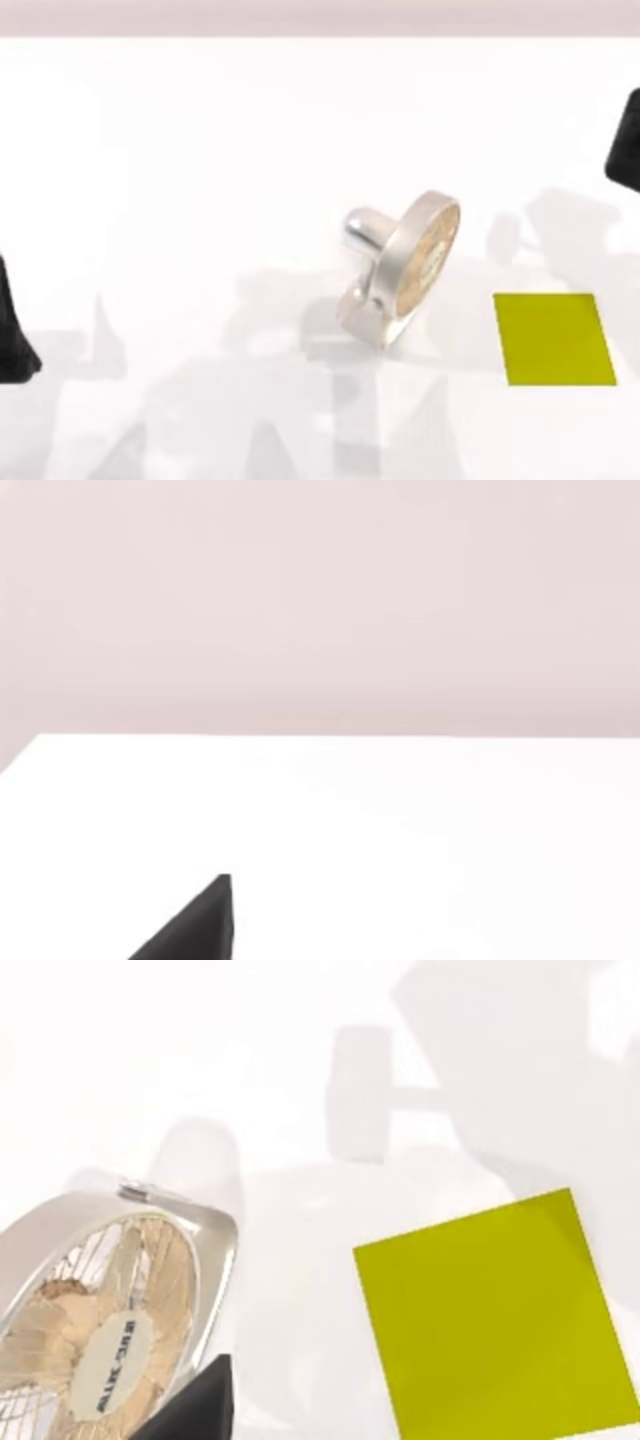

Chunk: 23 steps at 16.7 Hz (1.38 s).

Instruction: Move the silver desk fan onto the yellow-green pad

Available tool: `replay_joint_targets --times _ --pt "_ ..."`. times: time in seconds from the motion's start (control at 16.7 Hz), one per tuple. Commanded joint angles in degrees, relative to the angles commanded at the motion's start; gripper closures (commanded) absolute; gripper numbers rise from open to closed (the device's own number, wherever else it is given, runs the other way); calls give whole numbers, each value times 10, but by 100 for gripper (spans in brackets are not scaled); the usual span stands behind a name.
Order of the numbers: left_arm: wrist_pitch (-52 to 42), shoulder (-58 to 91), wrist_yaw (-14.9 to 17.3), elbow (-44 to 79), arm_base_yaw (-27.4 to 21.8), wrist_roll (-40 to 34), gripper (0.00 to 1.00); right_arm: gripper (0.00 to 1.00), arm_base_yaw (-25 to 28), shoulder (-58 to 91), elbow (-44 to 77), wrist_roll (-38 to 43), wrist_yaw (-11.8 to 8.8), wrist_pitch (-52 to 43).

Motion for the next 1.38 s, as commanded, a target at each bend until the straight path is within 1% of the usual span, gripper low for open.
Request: replay_joint_targets --times 0.42,0.72,0.96,1.38 --pt "0 0 0 0 0 0 0 0 104 341 366 201 -6 -244" --pt "0 0 0 0 0 0 0 0 164 512 565 308 -15 -364" --pt "0 0 0 0 0 0 0 0 189 578 648 351 -20 -409" --pt "0 0 0 0 0 0 0 0 188 583 652 354 -20 -409"
